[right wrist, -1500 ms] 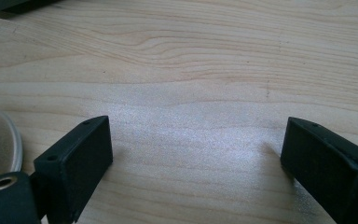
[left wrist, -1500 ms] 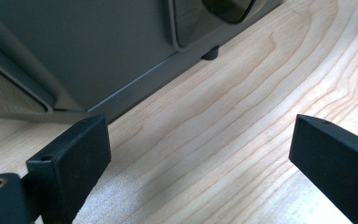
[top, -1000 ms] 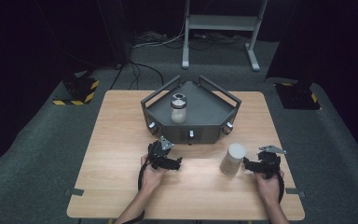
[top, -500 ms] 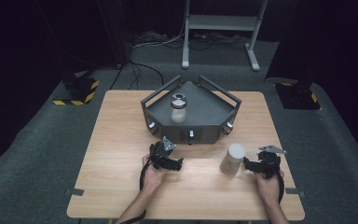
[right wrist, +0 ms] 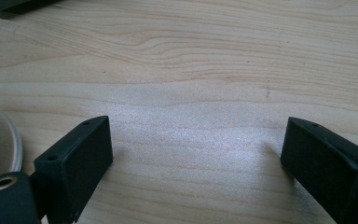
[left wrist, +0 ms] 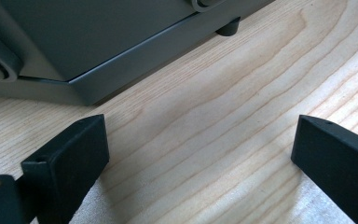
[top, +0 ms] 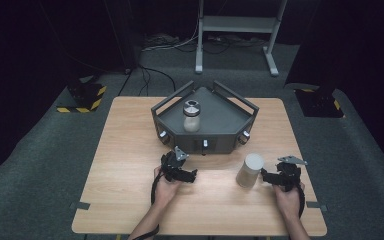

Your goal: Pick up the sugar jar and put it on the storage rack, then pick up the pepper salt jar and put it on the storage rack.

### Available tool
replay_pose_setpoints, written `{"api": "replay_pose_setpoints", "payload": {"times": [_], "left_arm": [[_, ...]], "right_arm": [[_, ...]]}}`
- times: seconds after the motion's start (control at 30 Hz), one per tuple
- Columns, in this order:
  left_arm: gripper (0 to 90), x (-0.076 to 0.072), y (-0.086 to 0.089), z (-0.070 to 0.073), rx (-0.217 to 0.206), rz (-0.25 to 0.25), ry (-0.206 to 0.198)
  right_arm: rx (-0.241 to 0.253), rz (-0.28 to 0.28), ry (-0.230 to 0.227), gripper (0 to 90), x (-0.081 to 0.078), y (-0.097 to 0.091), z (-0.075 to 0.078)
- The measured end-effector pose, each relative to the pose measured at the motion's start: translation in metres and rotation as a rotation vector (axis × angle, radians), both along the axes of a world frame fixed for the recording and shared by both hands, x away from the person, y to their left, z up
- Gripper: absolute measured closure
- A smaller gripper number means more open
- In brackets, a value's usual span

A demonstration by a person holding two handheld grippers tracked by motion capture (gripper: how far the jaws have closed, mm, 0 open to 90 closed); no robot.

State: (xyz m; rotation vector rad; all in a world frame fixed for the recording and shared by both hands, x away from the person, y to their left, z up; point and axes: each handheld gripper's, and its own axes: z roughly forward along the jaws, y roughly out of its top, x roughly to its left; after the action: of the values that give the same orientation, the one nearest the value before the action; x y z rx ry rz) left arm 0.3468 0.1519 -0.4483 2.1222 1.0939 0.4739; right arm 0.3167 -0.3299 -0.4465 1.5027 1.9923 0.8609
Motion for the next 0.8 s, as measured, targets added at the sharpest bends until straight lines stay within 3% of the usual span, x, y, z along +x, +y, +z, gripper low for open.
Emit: {"api": "replay_pose_setpoints", "payload": {"times": [0.8], "left_arm": [[2.7,0.0005,-0.0030,-0.0005,-0.003,0.010,0.001]], "right_arm": [[0.000,0.000,0.000,8.6,0.0000,0.0002,0.0000]]}}
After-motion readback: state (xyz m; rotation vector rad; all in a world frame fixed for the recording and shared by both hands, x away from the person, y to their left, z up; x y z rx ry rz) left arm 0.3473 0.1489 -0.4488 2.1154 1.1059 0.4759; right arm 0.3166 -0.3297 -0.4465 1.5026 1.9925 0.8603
